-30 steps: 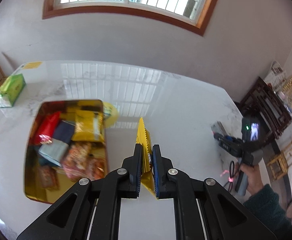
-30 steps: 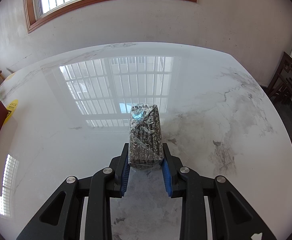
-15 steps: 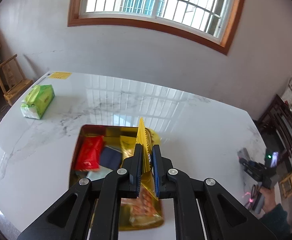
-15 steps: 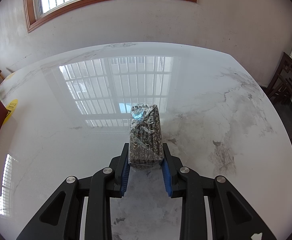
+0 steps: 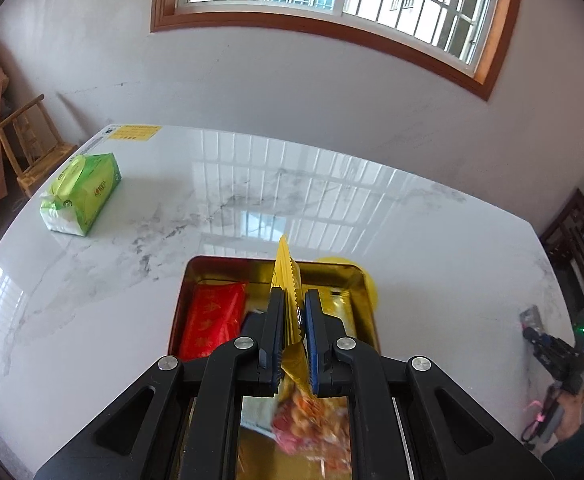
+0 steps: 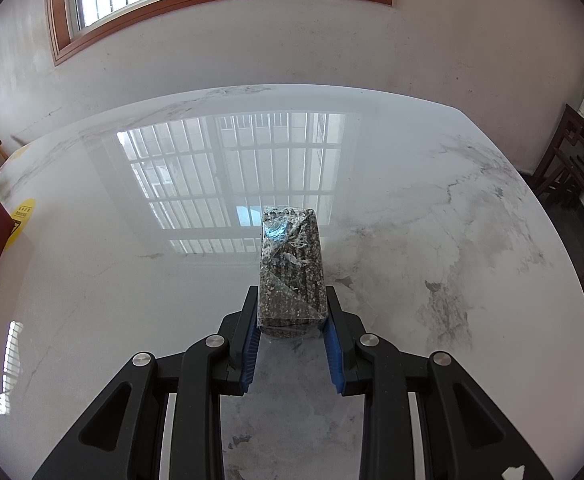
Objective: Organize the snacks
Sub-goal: 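Carry the yellow bag into the tin and open the left tool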
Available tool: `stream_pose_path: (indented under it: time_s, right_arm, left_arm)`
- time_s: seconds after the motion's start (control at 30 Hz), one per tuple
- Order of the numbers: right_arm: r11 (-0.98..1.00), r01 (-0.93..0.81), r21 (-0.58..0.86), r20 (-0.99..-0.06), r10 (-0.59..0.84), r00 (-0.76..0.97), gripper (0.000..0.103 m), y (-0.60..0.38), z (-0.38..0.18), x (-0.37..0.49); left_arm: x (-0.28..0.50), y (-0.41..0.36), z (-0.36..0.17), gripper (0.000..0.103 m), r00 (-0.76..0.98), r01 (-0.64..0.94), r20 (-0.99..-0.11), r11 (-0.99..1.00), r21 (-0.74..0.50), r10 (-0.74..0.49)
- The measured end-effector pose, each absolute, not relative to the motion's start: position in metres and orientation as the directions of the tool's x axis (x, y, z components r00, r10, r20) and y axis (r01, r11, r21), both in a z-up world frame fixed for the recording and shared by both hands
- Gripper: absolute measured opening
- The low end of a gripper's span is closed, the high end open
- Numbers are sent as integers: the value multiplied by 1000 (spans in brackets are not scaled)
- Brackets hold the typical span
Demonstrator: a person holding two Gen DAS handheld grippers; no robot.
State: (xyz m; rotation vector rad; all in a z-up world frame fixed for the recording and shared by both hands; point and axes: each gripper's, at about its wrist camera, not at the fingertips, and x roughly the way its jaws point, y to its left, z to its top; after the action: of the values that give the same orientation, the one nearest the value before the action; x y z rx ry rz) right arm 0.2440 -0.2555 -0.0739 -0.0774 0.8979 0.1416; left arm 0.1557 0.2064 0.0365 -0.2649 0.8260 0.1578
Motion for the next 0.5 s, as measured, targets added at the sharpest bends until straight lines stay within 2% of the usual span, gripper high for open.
stream_pose_path:
  time_s: [0.5]
  right_arm:
    - [988,-155,-9,-784,89,615,27,-257,-74,244]
  left_arm:
    - [171,233,-9,12,591,-346,-798,930,-122,115]
